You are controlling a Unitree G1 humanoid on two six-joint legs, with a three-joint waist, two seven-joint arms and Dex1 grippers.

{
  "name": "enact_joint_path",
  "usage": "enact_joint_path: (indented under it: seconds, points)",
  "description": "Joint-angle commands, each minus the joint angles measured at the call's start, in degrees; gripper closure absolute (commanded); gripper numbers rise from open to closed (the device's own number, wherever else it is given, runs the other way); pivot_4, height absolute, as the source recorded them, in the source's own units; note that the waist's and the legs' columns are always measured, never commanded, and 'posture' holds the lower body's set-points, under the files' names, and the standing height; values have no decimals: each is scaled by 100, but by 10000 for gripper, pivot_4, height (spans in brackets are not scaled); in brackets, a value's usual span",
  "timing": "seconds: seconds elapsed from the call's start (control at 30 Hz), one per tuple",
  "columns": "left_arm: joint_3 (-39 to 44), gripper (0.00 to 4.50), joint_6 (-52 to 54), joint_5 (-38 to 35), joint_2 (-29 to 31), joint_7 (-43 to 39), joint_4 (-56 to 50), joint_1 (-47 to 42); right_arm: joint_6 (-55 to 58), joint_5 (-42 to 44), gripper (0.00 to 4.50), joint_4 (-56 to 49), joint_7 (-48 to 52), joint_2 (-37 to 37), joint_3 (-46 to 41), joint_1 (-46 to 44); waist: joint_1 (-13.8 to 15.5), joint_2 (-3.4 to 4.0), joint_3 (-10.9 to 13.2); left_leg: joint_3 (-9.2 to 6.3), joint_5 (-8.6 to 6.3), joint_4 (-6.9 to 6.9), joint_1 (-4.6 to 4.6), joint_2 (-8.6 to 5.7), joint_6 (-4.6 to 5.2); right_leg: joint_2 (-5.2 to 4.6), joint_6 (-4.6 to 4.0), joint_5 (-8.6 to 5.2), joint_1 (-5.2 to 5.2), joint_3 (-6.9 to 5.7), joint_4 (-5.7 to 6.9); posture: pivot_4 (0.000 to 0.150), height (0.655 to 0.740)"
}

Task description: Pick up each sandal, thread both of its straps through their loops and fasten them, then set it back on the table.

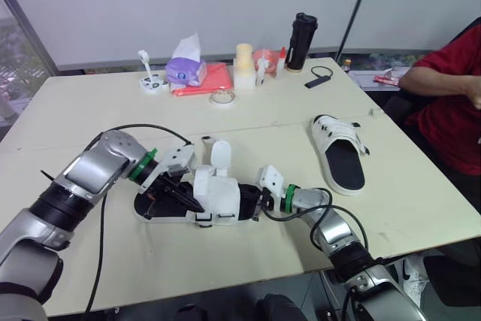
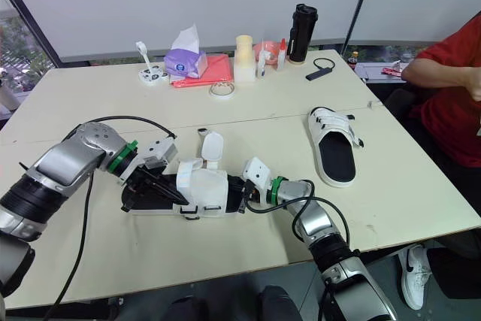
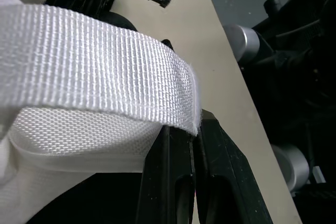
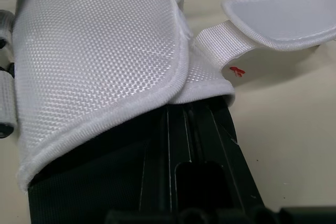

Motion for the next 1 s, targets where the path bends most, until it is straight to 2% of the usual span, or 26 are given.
enact_joint_path:
  seconds: [0.03, 0.2, 0.23, 0.3, 0.53, 0.7, 0.83, 0.93, 1.0]
  points:
    - [253, 44220, 59, -3, 49, -146, -185, -115, 376, -395, 45000, 516, -13, -8, 332, 327, -1, 0, 0, 0, 0, 0, 0, 0, 0, 0, 0, 0, 0, 0, 0, 1500, 7394]
    - [323, 44220, 212, -85, 137, -157, -400, 30, 359, -400, 45000, 530, -17, 0, 336, 329, 0, 0, 0, 0, 0, 0, 0, 1, 0, 0, 0, 0, 0, 1, 1, 1500, 7394]
    - [387, 41991, 271, -85, 113, -122, -370, 51, 353, -402, 45000, 537, -19, 4, 337, 327, -1, 0, 0, 0, 0, 0, 1, 1, 0, 0, 0, 0, 0, 1, 1, 1500, 7394]
    - [480, 36020, 431, -150, 103, -136, -358, 77, 346, -404, 45000, 545, -20, 12, 343, 324, -1, 0, 0, 0, 0, 0, 1, 1, 0, 0, 0, 0, 0, 1, 1, 1500, 7394]
    - [866, 1616, 765, -273, 166, 92, -680, 456, 317, -419, 45000, 582, -10, 26, 360, 310, -5, 0, 0, 0, 0, 0, 1, 2, 0, 0, 0, 0, 0, 1, 2, 1500, 7394]
    - [1896, 738, 1735, -1051, 355, 774, -1678, 1296, 288, -411, 45000, 594, 13, -14, 334, 328, 0, -3, -2, 5, -1, 0, 5, 12, 2, 4, 0, 0, 0, 7, 5, 1500, 7394]
    - [2903, 738, 2708, -1985, 684, 1271, -3014, 2686, 234, -415, 45000, 731, 61, -15, 326, 280, -18, -2, -6, 10, -2, -3, 11, 16, 2, 6, -2, -1, 0, 16, 4, 1500, 7394]
    - [3231, 738, 2652, -2001, 660, 1719, -3566, 3684, 201, -415, 45000, 827, 116, 7, 326, 195, -2, -6, -7, 11, -7, -6, 31, 24, 11, 8, -9, -5, 9, 39, 9, 1500, 7394]
    - [3327, 738, 2520, -1955, 363, 2207, -3644, 3994, 181, -414, 45000, 876, 146, 21, 324, 143, 14, -12, -8, 15, -7, -8, 73, 25, 10, 6, -30, -17, 43, 43, 9, 1500, 7394]
